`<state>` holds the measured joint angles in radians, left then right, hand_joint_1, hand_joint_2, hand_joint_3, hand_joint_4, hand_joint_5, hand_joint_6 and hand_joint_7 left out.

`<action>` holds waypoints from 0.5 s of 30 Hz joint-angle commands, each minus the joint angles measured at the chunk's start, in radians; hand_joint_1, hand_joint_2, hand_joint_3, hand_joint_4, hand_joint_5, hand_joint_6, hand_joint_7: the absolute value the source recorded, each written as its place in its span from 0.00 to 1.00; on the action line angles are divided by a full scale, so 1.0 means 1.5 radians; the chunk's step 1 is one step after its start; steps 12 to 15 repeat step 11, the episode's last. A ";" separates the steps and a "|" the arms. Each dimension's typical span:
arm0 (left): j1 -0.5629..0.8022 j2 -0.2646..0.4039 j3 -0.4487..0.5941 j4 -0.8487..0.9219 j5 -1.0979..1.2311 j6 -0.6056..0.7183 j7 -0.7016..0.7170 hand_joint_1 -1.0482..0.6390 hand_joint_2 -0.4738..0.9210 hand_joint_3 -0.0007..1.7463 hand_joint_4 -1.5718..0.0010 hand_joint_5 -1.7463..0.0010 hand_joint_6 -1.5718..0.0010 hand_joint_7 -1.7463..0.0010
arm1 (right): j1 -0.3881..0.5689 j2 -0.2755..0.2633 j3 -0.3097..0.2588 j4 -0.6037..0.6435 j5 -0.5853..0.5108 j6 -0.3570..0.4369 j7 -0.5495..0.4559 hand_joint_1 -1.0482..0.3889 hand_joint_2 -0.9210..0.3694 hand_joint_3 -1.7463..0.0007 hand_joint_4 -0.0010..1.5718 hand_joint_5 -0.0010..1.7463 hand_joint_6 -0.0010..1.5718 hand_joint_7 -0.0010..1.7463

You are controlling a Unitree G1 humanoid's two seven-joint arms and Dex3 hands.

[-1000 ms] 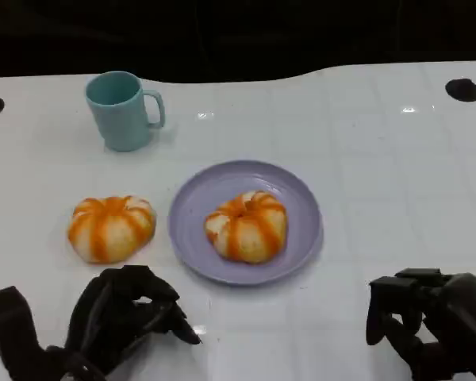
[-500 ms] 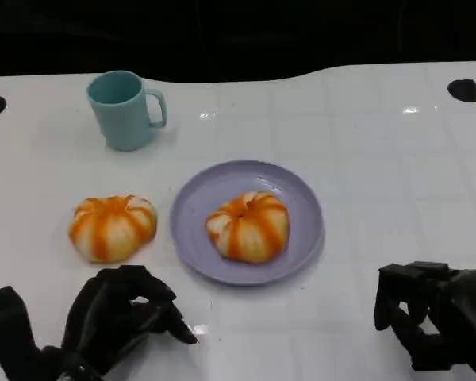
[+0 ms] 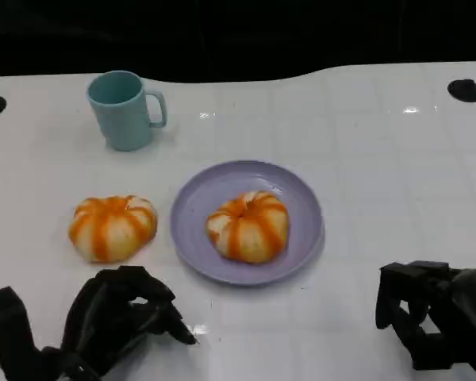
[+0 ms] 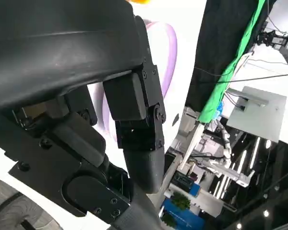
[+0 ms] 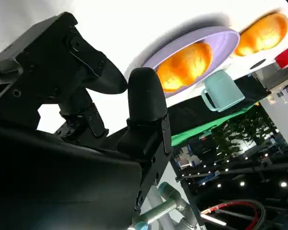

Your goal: Grasp the bread from the table and place it into the plate.

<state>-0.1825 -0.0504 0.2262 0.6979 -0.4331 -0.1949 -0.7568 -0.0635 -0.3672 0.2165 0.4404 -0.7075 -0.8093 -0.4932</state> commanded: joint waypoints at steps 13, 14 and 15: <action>-0.009 0.017 0.004 0.007 0.000 -0.002 -0.003 0.00 0.77 0.00 0.00 0.66 0.00 0.79 | -0.004 0.004 0.003 0.007 0.007 0.001 -0.006 0.66 0.49 0.17 0.60 1.00 0.47 0.96; -0.009 0.017 0.004 0.007 0.000 -0.002 -0.003 0.00 0.77 0.00 0.00 0.66 0.00 0.79 | -0.004 0.004 0.003 0.007 0.007 0.001 -0.006 0.66 0.49 0.17 0.60 1.00 0.47 0.96; -0.009 0.017 0.004 0.007 0.000 -0.002 -0.003 0.00 0.77 0.00 0.00 0.66 0.00 0.79 | -0.004 0.004 0.003 0.007 0.007 0.001 -0.006 0.66 0.49 0.17 0.60 1.00 0.47 0.96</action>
